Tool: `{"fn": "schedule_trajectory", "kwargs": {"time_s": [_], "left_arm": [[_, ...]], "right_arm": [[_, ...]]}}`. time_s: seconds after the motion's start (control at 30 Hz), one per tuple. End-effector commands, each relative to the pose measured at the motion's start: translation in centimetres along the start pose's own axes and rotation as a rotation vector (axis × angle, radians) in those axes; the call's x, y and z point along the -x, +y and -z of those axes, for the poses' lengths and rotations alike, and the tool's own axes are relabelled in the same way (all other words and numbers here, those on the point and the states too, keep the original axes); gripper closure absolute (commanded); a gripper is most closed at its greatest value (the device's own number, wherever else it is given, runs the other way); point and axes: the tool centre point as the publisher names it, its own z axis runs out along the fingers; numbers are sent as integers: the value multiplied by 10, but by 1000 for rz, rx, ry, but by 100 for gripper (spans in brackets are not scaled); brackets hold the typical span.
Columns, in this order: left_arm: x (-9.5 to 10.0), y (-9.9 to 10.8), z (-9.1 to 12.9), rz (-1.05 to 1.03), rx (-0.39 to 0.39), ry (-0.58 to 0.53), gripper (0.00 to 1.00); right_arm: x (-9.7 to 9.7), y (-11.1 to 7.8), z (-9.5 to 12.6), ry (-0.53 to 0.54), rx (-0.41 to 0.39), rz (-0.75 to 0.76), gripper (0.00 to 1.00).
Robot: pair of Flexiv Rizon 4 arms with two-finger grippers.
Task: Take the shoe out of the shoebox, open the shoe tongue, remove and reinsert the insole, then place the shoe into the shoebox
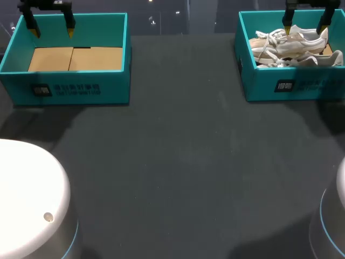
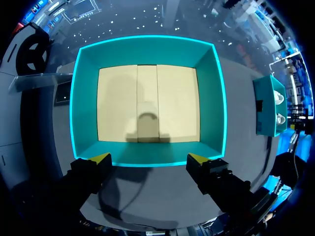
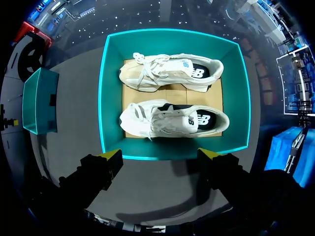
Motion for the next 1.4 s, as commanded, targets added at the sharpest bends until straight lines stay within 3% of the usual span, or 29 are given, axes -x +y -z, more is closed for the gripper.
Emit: {"fn": "schedule_trajectory", "kwargs": {"time_s": [0.03, 0.5, 0.73, 1.13, 1.4], "left_arm": [[0, 0, 0, 0, 0, -1, 0], [0, 0, 0, 0, 0, -1, 0], [0, 0, 0, 0, 0, -1, 0], [0, 0, 0, 0, 0, -1, 0], [0, 0, 0, 0, 0, -1, 0]], "right_arm": [[0, 0, 0, 0, -1, 0, 0], [0, 0, 0, 0, -1, 0, 0], [25, 8, 2, -29, 13, -25, 0], [75, 4, -3, -68, 2, -74, 0], [95, 3, -6, -95, 5, -97, 0]]}}
